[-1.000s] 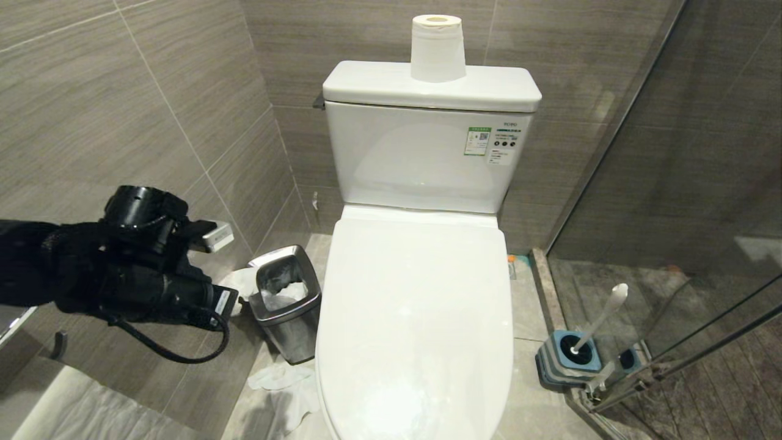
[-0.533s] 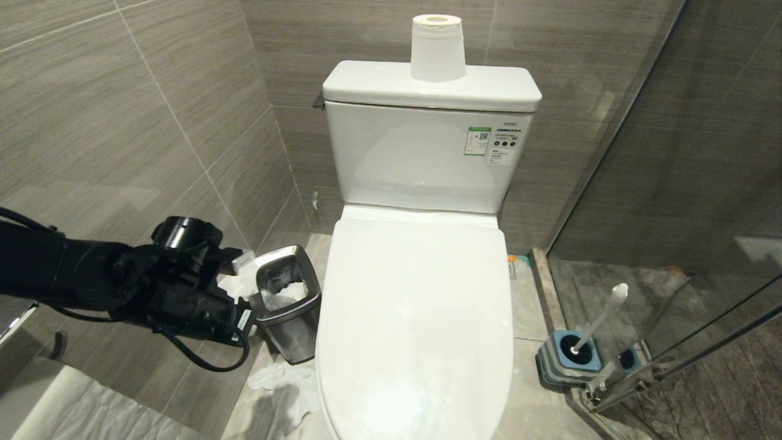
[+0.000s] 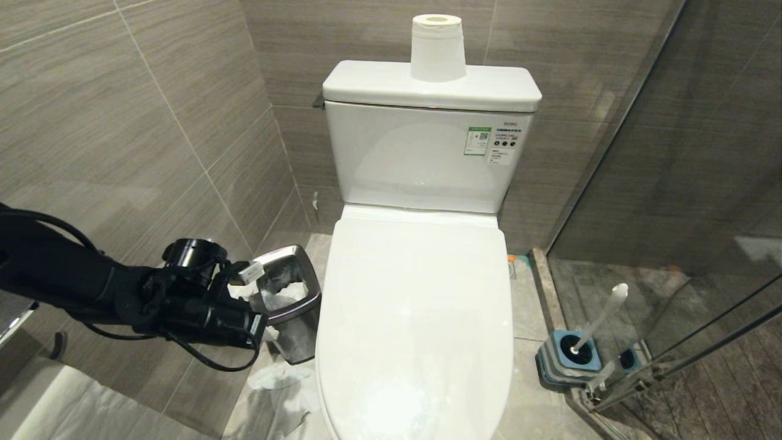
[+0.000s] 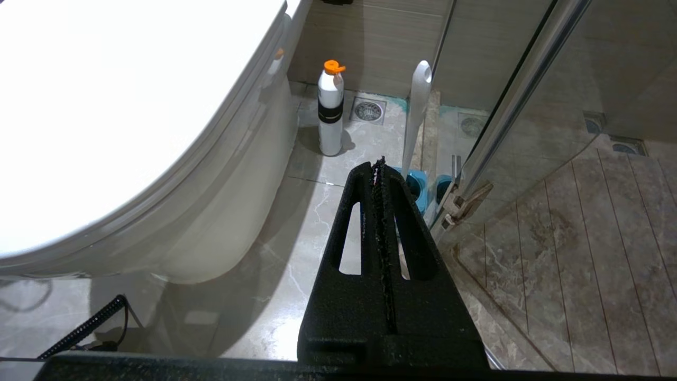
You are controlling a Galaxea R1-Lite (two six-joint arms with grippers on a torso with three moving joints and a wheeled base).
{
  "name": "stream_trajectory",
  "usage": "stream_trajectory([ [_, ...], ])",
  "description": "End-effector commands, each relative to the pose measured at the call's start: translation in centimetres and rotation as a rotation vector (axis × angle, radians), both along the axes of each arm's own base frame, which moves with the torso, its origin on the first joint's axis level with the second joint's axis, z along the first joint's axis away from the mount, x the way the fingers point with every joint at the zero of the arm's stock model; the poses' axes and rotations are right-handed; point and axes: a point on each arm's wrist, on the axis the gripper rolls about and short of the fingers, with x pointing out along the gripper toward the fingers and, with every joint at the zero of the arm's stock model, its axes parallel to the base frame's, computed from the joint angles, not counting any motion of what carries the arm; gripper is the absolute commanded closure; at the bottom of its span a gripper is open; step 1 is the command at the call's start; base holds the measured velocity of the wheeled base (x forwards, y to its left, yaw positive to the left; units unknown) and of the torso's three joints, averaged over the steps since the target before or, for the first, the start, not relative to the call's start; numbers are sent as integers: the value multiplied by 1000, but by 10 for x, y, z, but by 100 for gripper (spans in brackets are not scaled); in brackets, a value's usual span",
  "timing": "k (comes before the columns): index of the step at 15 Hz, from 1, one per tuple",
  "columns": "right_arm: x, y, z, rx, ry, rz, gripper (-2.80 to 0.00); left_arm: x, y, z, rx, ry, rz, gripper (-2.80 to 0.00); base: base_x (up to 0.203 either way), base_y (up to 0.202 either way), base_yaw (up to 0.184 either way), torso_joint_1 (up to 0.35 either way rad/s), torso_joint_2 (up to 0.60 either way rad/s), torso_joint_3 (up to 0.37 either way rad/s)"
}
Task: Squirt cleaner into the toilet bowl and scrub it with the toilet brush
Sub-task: Use the left hand to lift the toilet lid slightly
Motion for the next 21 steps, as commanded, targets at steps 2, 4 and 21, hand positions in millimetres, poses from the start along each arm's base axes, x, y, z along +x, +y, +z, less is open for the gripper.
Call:
stream_trajectory([
  [2, 0, 0, 0, 0, 0, 0, 0, 5, -2, -19, -77, 52, -47, 0, 0, 0, 0, 0, 0, 0],
  [4, 0, 0, 0, 0, 1, 0, 0, 13, 5, -22, -171, 21, -51, 0, 0, 0, 0, 0, 0, 0],
  [21, 0, 0, 0, 0, 0, 0, 0, 20, 71, -62, -721, 182, -3, -280, 0, 0, 0, 0, 0, 0],
])
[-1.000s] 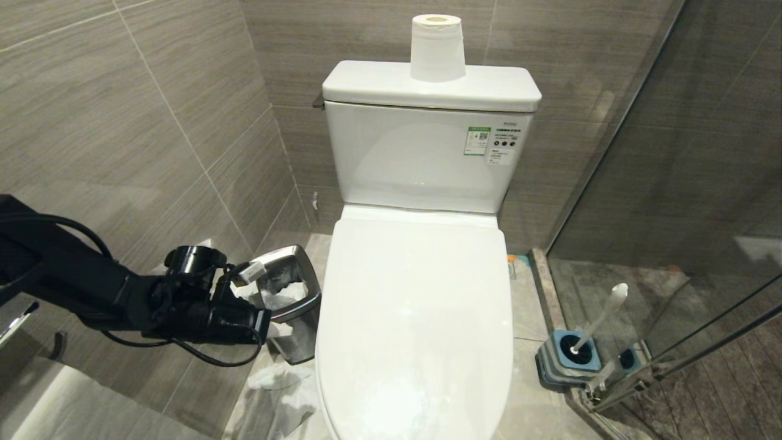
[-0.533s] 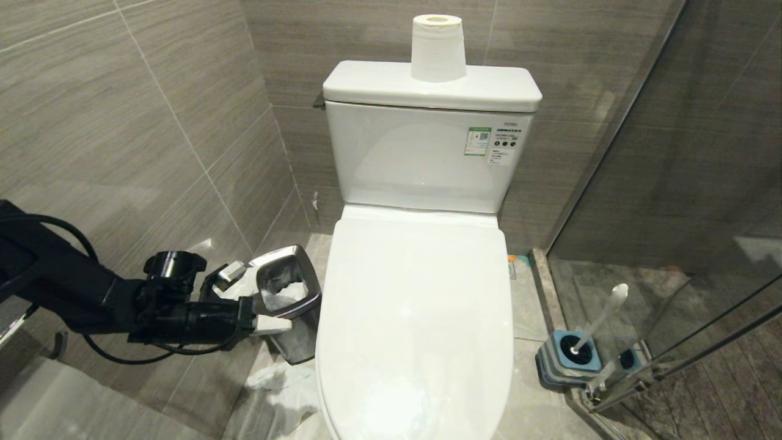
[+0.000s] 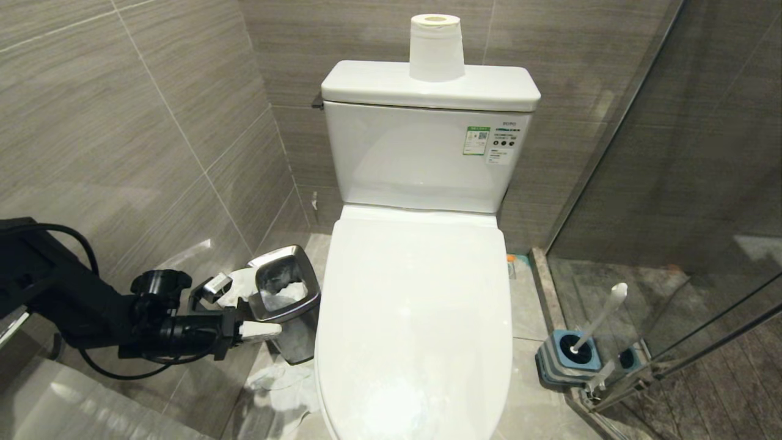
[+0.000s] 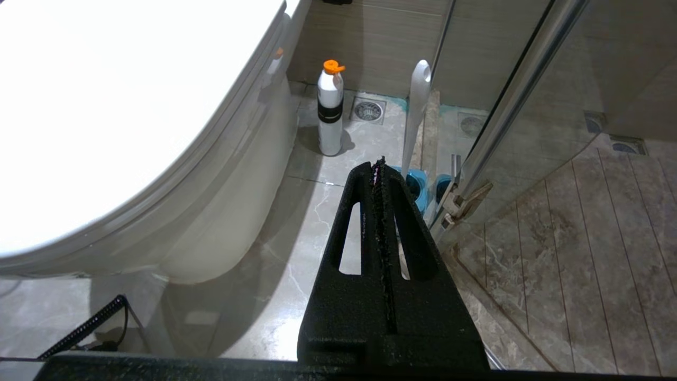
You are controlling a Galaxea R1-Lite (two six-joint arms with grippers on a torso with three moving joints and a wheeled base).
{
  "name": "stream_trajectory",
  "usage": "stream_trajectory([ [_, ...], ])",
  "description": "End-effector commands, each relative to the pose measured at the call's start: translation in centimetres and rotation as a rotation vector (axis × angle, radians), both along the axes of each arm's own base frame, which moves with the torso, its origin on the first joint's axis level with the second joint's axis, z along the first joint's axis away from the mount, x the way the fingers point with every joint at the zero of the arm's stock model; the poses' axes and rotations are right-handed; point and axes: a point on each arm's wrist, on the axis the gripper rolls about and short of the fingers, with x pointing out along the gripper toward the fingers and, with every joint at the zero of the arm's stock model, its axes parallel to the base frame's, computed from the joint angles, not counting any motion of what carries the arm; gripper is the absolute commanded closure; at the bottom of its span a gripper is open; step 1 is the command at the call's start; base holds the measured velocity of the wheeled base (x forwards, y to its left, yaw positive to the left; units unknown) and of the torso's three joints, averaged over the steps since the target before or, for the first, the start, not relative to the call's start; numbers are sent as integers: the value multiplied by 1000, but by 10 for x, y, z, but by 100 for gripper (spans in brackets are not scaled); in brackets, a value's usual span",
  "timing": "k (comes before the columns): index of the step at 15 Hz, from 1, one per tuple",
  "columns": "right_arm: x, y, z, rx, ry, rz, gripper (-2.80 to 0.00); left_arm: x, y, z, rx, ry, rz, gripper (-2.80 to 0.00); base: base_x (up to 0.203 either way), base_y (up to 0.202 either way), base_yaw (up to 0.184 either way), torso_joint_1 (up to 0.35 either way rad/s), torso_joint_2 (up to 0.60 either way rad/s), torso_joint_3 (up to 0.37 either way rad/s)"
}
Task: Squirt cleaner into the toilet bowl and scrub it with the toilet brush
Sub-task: Use the left hand to lift the toilet lid slightly
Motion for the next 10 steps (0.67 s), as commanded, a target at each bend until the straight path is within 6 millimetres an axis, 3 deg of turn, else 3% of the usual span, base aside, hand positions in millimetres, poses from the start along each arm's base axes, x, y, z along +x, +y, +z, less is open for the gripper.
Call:
stream_trajectory([
  [1, 0, 0, 0, 0, 1, 0, 0, -2, 1, 0, -30, 2, -12, -280, 0, 0, 0, 0, 0, 0],
  [5, 0, 0, 0, 0, -1, 0, 0, -13, -4, 14, -84, -25, -53, -280, 0, 0, 0, 0, 0, 0],
  [10, 0, 0, 0, 0, 2, 0, 0, -34, -32, 16, -95, -21, -142, -280, 0, 0, 0, 0, 0, 0],
])
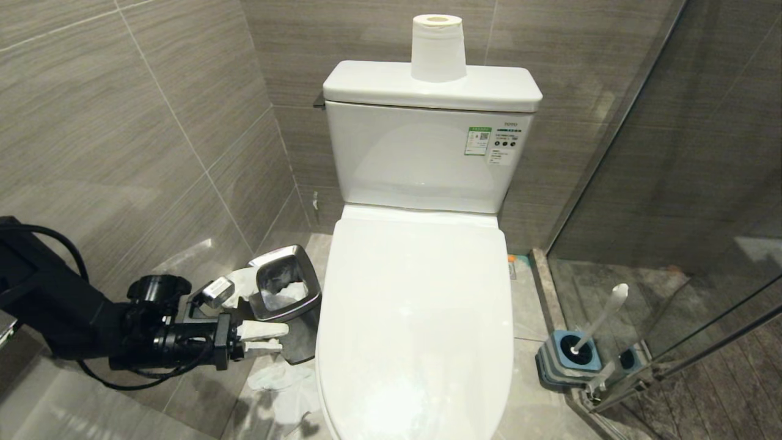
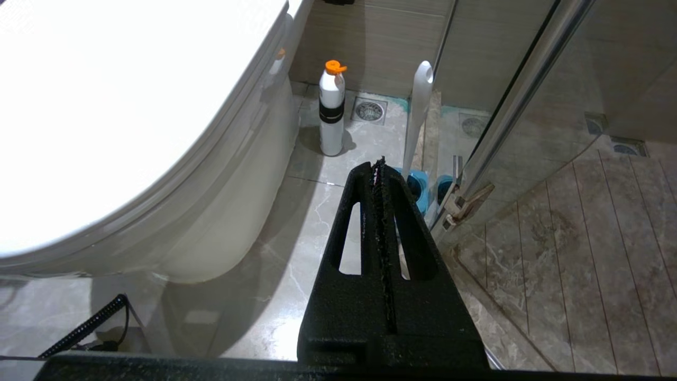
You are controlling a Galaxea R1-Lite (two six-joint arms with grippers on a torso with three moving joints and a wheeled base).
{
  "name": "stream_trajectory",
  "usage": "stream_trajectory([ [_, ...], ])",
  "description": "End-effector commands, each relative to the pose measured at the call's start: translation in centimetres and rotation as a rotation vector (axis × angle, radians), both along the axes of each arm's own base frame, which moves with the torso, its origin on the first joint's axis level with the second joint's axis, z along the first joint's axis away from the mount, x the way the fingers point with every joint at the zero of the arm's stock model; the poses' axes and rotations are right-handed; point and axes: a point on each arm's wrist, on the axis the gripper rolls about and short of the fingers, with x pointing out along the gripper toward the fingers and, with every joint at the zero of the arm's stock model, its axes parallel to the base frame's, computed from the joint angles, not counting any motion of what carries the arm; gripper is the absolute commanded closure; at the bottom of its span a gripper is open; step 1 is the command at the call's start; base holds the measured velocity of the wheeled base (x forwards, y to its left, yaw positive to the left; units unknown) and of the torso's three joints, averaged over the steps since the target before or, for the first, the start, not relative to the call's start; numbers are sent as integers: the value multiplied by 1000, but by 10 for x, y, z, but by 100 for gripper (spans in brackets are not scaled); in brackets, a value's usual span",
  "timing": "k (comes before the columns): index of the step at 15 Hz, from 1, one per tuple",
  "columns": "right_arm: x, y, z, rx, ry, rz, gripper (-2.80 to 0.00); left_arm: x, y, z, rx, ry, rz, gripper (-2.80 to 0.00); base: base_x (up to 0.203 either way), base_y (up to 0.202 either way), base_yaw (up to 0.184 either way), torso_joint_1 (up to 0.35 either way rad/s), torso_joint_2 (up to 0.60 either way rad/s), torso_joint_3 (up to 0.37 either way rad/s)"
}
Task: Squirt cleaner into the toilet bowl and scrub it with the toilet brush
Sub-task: Use the left hand to lift the toilet lid slightly
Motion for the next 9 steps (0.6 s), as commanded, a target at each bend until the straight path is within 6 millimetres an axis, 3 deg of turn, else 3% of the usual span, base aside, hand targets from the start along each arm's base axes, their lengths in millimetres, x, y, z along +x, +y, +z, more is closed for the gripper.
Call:
stream_trajectory([
  [1, 0, 0, 0, 0, -1, 0, 0, -7, -10, 0, 4, -37, -30, -280, 0, 0, 0, 0, 0, 0],
  [6, 0, 0, 0, 0, 1, 0, 0, -23, -38, -22, 75, -72, -73, -280, 0, 0, 0, 0, 0, 0],
  [9, 0, 0, 0, 0, -1, 0, 0, -26, -44, -21, 87, -65, -78, -280, 0, 0, 0, 0, 0, 0],
])
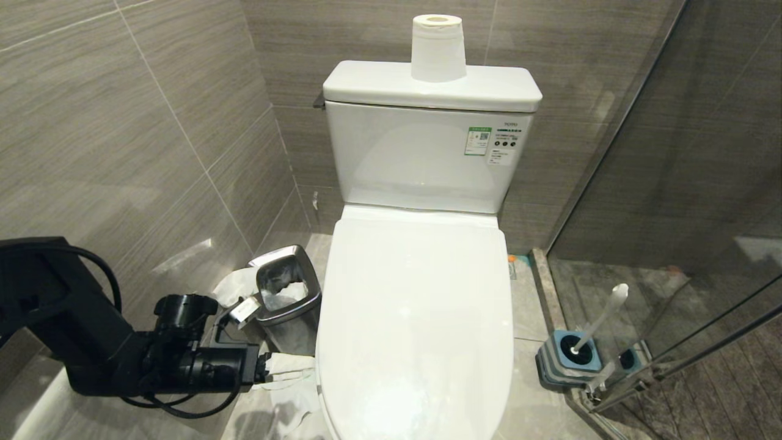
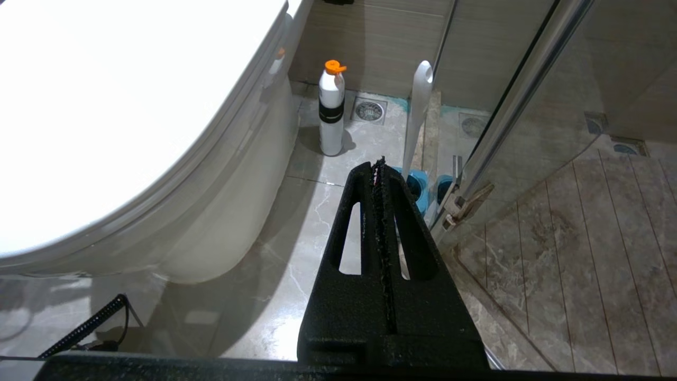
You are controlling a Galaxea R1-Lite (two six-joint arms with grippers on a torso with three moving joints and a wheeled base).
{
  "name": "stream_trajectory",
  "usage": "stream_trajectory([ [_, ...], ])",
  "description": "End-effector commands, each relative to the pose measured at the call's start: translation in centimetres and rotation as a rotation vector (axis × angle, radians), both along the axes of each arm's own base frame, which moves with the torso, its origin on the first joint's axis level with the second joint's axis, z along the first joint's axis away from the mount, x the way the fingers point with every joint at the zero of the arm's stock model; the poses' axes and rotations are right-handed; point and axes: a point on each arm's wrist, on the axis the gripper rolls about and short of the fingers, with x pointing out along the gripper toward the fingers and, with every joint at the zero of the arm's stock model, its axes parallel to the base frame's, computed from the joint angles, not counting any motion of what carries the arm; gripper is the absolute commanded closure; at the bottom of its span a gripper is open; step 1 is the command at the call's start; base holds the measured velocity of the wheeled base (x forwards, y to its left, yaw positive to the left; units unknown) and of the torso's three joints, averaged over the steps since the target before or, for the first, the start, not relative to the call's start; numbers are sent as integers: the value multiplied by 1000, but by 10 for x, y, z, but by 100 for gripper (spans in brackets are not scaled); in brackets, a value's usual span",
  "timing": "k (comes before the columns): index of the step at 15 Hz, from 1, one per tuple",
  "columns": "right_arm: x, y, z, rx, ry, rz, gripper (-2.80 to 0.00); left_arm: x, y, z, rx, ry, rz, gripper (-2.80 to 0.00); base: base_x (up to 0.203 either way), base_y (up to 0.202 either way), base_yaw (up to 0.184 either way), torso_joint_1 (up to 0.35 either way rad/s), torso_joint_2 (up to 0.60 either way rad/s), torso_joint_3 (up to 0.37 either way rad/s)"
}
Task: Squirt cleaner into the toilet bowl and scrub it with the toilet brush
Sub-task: Use the left hand to lift the toilet lid slightly
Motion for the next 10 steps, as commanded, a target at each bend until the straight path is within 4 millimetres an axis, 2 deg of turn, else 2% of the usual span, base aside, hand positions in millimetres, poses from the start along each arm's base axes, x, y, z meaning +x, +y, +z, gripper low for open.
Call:
stream_trajectory([
  [1, 0, 0, 0, 0, -1, 0, 0, -2, -5, 3, -2, 13, -7, -280, 0, 0, 0, 0, 0, 0],
  [10, 0, 0, 0, 0, 1, 0, 0, -17, -9, 17, -11, -1, -24, -280, 0, 0, 0, 0, 0, 0],
])
